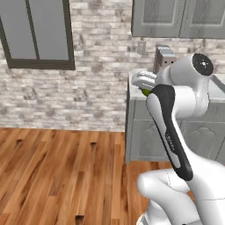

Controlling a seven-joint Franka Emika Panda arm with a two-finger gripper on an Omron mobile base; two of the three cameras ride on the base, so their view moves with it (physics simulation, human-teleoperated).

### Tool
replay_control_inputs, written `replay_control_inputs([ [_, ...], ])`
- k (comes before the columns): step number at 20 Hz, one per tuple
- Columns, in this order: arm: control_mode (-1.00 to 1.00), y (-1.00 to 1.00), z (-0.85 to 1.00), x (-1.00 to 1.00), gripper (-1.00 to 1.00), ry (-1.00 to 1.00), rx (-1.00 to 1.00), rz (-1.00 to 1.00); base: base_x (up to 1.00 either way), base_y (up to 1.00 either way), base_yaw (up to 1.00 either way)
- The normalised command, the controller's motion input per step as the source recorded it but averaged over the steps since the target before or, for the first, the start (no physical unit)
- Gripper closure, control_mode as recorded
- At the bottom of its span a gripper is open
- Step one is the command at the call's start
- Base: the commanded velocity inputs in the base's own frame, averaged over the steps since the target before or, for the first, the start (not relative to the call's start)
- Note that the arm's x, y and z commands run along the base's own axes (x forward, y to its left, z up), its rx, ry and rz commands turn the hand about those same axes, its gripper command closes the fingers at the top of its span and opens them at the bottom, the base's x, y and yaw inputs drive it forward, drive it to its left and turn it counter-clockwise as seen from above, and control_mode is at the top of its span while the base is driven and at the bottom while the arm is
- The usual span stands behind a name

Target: Place one lime and one fish in each tupperware on the nearby counter, to pack two identical lunches.

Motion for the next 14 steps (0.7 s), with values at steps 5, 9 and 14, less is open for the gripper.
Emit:
replay_control_inputs([
  [5, 1.0, 0.0, 0.0, 0.0, 1.0, 0.0, 0.0, 0.0, 1.0, -1.0, -0.22],
  [9, 1.0, 0.0, 0.0, 0.0, 1.0, 0.0, 0.0, 0.0, 1.0, -1.0, -0.28],
  [14, 1.0, 0.0, 0.0, 0.0, 1.0, 0.0, 0.0, 0.0, 1.0, -1.0, -0.42],
])
